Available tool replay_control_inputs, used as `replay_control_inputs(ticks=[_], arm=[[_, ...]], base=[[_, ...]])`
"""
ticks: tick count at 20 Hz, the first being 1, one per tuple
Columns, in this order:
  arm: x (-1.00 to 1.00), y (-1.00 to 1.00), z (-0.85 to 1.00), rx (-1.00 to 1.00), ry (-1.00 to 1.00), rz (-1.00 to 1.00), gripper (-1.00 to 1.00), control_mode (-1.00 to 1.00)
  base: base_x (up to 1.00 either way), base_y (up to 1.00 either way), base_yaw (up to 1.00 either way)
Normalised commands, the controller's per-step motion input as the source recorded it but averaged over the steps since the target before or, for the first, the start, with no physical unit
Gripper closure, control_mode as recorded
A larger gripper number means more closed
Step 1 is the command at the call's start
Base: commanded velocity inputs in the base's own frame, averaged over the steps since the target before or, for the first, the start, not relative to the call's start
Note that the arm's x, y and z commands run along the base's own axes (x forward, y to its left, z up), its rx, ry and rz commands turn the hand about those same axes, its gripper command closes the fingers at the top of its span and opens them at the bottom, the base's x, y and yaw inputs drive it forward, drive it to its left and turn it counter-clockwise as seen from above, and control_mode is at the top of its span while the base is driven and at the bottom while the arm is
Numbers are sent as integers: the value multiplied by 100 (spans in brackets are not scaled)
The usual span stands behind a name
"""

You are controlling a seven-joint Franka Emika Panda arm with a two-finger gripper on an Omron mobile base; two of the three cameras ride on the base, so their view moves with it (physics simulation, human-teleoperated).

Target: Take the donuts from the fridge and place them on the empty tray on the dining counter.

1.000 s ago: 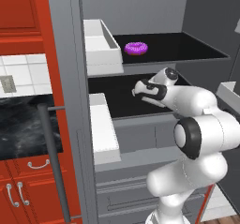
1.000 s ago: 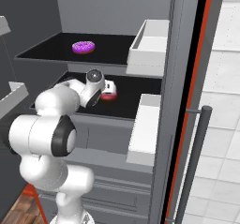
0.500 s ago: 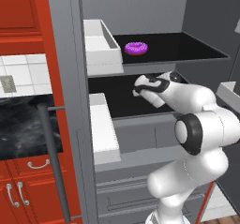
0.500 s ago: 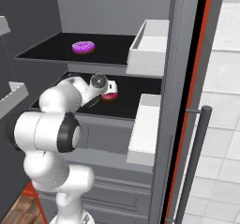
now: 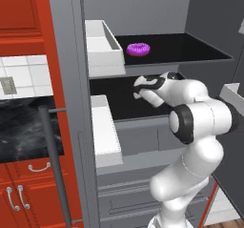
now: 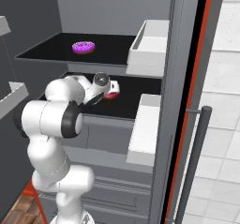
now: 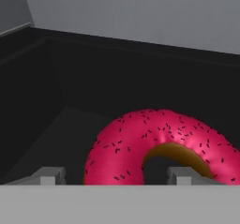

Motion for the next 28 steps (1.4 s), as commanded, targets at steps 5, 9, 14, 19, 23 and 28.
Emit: replay_control_inputs(ticks=[5, 9, 14, 19, 23, 28], arm=[[-12, 0, -69, 0, -4, 0, 100, -100], [-96, -12, 4, 0, -24, 1, 100, -100], [-100, -22, 62, 0, -6, 0, 100, -100], [-100, -15, 100, -8, 11, 1, 100, -100], [-100, 0, 100, -13, 9, 0, 100, -100], [-100, -11, 100, -5, 0, 2, 100, -100]], base=[[0, 0, 0], [0, 0, 0], [0, 0, 0], [0, 0, 0], [0, 0, 0], [0, 0, 0]])
